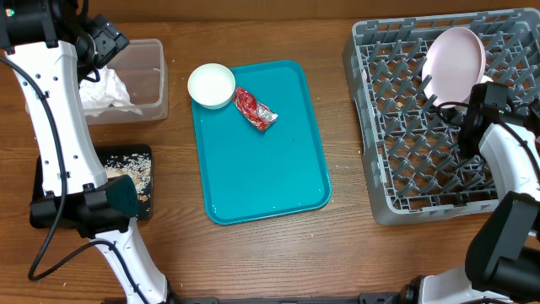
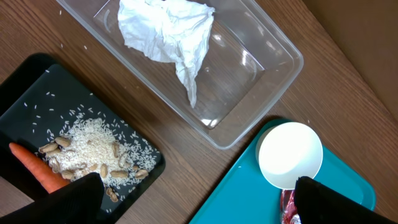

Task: Sort waste into correct bins and load items into the dishwasher rack
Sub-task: 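Lower the pink bowl upside down into the rack's front right and release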

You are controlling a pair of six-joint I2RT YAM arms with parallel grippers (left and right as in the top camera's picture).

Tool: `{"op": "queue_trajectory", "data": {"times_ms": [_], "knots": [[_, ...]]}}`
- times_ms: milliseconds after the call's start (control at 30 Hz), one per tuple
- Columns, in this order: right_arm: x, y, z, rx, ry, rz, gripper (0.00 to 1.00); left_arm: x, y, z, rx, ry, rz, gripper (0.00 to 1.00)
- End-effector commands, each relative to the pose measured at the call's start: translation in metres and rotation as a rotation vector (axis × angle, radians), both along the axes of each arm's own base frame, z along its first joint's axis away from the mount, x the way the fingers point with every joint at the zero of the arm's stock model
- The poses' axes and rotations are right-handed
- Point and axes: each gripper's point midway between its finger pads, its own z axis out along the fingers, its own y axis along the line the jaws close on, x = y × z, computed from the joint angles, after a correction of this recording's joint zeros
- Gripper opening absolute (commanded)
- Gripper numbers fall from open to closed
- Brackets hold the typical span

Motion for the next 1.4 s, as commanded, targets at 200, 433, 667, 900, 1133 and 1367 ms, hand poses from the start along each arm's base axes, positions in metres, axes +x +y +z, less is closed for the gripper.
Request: {"op": "queue_trajectory", "data": {"times_ms": [200, 433, 667, 900, 1133, 1367], "knots": [[0.017, 0.025, -0.015, 0.092, 0.017, 0.091, 0.04, 0.002, -0.001, -0.005, 0.001, 0.016, -0.022, 1.00], [0.024, 0.042, -0.021, 0.139, 0.037, 0.143, 0.30, 0.002, -0.001, -0.005, 0.001, 0.016, -0.022, 1.00], [0.032, 0.060, -0.034, 0.300, 0.008, 0.182, 0.57, 0.002, -0.001, -0.005, 0.001, 0.016, -0.022, 1.00], [0.057, 0.102, -0.012, 0.628, -0.170, 0.264, 0.47, 0.002, -0.001, -0.005, 0.001, 0.016, -0.022, 1.00], [0.070, 0.121, 0.061, 0.754, -0.345, 0.404, 0.62, 0.002, -0.001, -0.005, 0.001, 0.016, -0.022, 1.00], [0.052, 0.084, 0.054, 0.877, -0.419, 0.336, 0.59, 0.001, -0.001, -0.005, 0.002, 0.015, -0.022, 1.00]]}}
